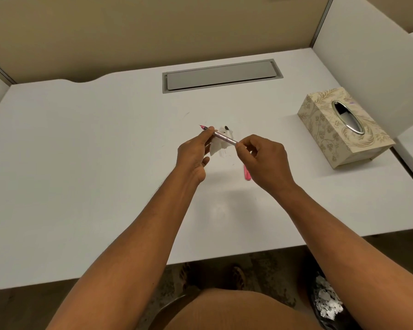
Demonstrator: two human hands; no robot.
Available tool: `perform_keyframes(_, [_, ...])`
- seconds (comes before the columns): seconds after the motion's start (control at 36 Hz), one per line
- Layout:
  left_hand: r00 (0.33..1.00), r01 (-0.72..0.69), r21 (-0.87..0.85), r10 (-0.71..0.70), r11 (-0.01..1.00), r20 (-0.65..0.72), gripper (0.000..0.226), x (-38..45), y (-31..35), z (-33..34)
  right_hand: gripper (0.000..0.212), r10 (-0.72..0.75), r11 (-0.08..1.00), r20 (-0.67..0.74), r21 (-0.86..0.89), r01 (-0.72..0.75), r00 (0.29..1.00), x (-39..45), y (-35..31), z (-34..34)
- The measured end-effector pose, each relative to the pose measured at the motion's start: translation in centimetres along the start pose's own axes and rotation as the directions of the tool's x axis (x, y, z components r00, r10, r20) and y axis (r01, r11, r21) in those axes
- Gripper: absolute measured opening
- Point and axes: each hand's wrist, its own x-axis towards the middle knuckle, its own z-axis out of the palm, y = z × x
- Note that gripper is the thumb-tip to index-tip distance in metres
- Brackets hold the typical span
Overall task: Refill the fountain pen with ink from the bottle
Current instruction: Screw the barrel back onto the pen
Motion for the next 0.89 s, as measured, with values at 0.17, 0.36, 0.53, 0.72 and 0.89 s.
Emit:
perform_keyframes(0.17, [1.0,0.002,0.008,-0.002,1.0,0.005,0.021,0.07,-0.07,0.02,0.032,0.052,0.998,0.063,0.032,-0.054,0.997,0.05,0.32,0.07])
perform_keyframes(0.36, [1.0,-0.007,-0.002,0.007,1.0,-0.022,0.029,0.21,-0.09,-0.03,0.022,0.002,1.0,0.031,0.017,-0.002,1.0,-0.11,0.21,-0.12])
perform_keyframes(0.53, [1.0,-0.005,0.001,0.005,1.0,-0.014,0.018,0.22,-0.06,0.04,0.013,-0.013,1.0,-0.002,0.002,0.013,1.0,0.0,-0.16,-0.03])
perform_keyframes(0.72, [1.0,-0.023,0.005,0.023,1.0,0.017,0.012,0.25,0.23,0.13,0.028,0.052,0.998,0.04,0.038,-0.054,0.998,0.18,0.01,0.23])
perform_keyframes(0.89, [0.999,-0.03,0.02,0.029,0.999,0.028,0.012,0.54,0.23,0.09,0.032,0.085,0.995,0.086,0.046,-0.089,0.993,0.46,-0.01,0.21])
